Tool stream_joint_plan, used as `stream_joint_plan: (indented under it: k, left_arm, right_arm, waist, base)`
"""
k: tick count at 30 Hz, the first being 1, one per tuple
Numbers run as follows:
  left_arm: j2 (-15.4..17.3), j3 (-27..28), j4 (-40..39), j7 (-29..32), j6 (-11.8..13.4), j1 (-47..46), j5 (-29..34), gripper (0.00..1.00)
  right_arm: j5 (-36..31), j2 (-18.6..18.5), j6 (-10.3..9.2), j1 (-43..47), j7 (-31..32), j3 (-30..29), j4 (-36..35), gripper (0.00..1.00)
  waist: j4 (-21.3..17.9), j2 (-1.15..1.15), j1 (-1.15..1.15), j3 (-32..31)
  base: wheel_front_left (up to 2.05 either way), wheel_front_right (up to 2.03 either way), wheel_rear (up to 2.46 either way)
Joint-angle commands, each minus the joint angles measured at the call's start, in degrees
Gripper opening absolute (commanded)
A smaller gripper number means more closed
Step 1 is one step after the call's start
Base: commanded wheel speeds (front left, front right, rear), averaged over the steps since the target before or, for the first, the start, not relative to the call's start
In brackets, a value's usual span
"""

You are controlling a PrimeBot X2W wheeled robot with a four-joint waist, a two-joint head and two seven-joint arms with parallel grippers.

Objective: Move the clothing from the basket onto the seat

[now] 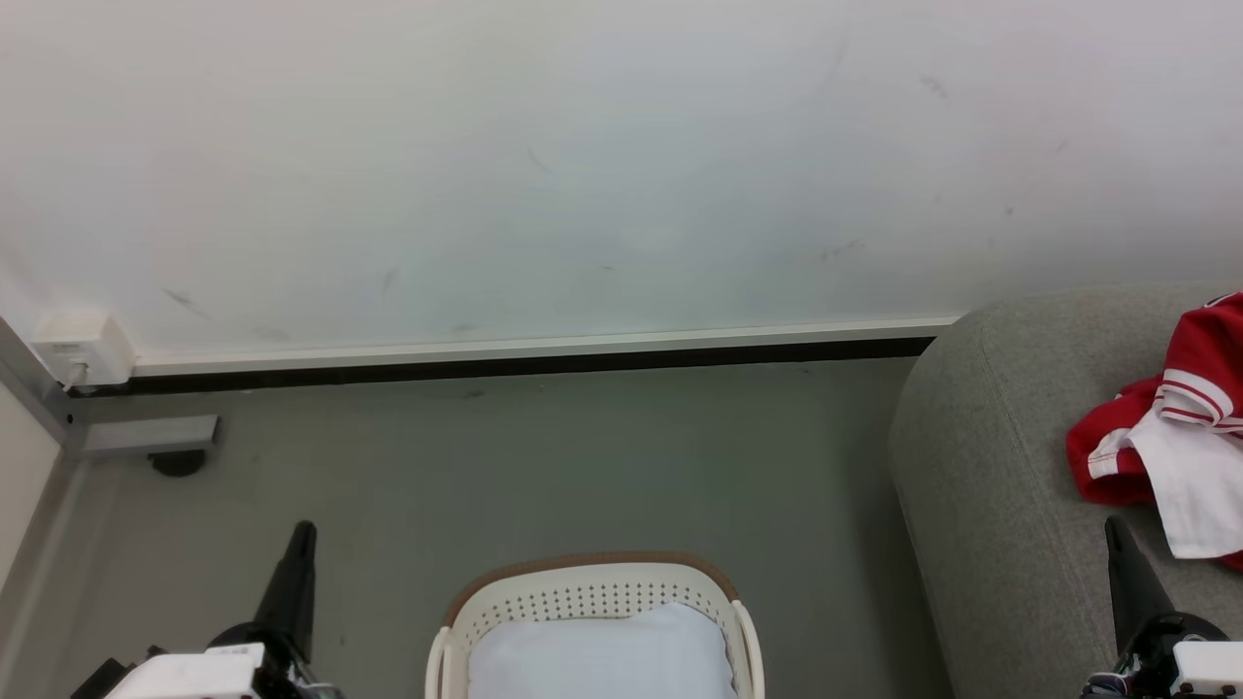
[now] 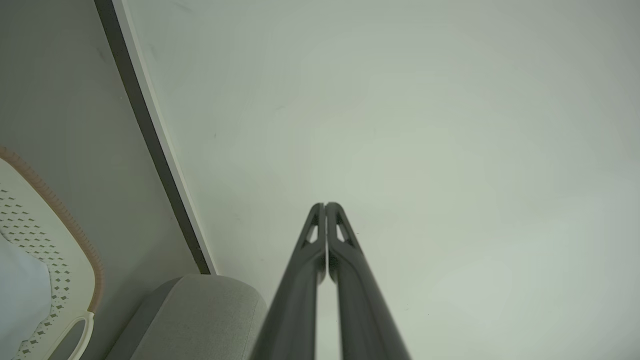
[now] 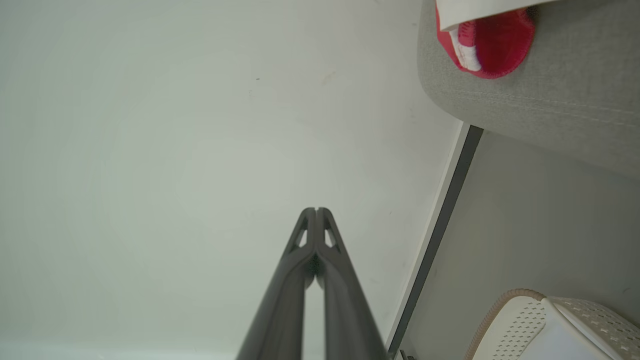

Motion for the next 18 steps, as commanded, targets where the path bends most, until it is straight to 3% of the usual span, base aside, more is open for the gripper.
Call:
stream_joint_plan:
  k: [1,18]
  left_arm:
    - [0.12,0.16,-0.17,0.23,0.06,-0.49,-0.72,0.0]
    - [0.12,0.14,-0.18,0.22,0.06,-0.48,-0.73,0.0]
  right_arm:
    - [-0.05,0.07,-0.12,-0.69,0.39,-0.2,0.14,0.0]
    - [-0.2,0.13,-0.12,-0.7,0.26,-0.32,0.15,0.0]
  waist:
    - [0.0,0.0,0.0,0.0]
    - [0.0,0.0,0.0,0.0]
  base:
    - [0.0,0.0,0.0]
    - [0.0,0.0,0.0]
